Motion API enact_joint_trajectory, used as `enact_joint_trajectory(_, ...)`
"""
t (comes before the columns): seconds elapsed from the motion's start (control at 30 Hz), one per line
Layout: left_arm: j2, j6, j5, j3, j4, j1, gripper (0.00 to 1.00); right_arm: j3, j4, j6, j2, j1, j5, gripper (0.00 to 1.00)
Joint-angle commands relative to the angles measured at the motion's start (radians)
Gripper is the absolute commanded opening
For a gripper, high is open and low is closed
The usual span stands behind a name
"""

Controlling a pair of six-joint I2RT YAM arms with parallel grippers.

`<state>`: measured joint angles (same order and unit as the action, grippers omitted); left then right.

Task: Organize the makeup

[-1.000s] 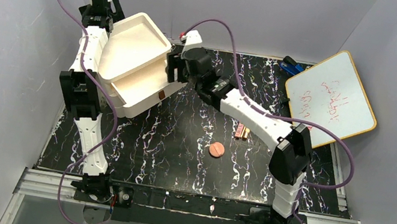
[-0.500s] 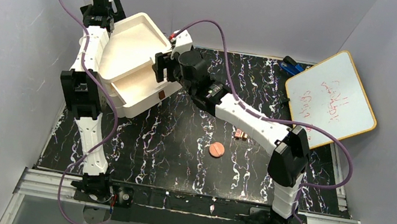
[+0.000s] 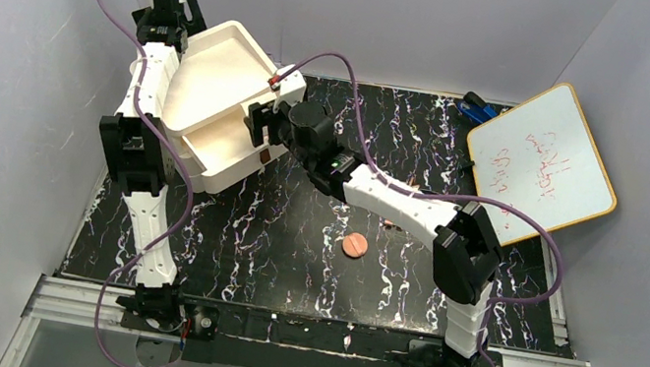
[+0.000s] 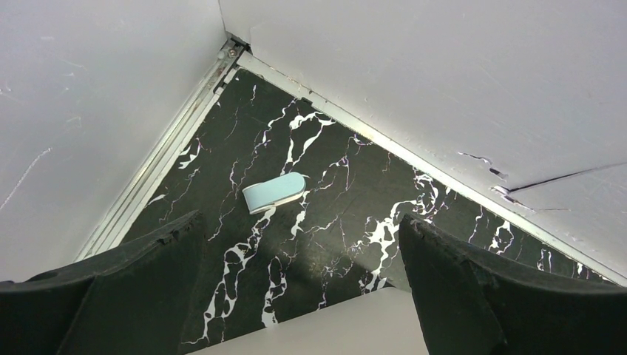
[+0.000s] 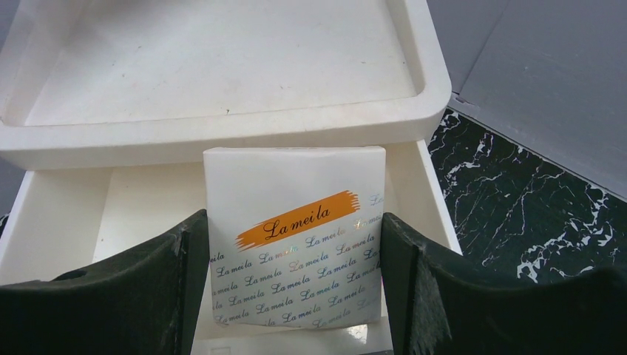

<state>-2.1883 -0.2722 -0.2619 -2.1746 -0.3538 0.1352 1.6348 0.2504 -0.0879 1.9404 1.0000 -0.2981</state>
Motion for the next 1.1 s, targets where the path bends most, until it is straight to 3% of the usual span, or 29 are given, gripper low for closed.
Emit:
enact_joint_trajectory(0.0, 0.006, 0.005, 0.01, -0.036, -0.025, -0.012, 0.98, -0.019, 0.023, 0.028, -0.006, 0.002, -0.006, 0.61)
enact_joint_trajectory(0.1, 0.003, 0.004, 0.013, -0.037, -0.027, -0.013, 0.98, -0.001, 0.008, 0.045, -0.005, 0.003, -0.03, 0.88)
enact_joint_trajectory(0.23, 0.004, 0.005, 0.013, -0.037, -0.026, -0.012, 0.98, 0.031, -0.007, 0.084, -0.032, 0.002, -0.076, 0.98)
enact_joint_trajectory(0.47, 0.0, 0.004, 0.02, -0.04, -0.027, -0.012, 0.98, 0.044, 0.0, 0.213, -0.178, -0.009, -0.166, 0.99)
enact_joint_trajectory(0.7, 0.001, 0.004, 0.021, -0.042, -0.029, -0.012, 0.98, -0.119, -0.053, 0.198, -0.409, -0.032, -0.452, 0.99)
enact_joint_trajectory(0.8, 0.002, 0.004, 0.031, -0.038, -0.026, -0.012, 0.99, -0.225, -0.148, 0.11, -0.491, -0.04, -0.588, 0.99)
enact_joint_trajectory(0.93, 0.011, 0.012, 0.058, -0.027, -0.017, -0.016, 0.98, -0.354, -0.407, -0.116, -0.587, -0.061, -0.646, 0.98)
enact_joint_trajectory(1.07, 0.012, 0.016, 0.087, -0.023, -0.011, -0.017, 0.98, -0.484, -0.646, -0.398, -0.65, -0.109, -0.6, 0.85)
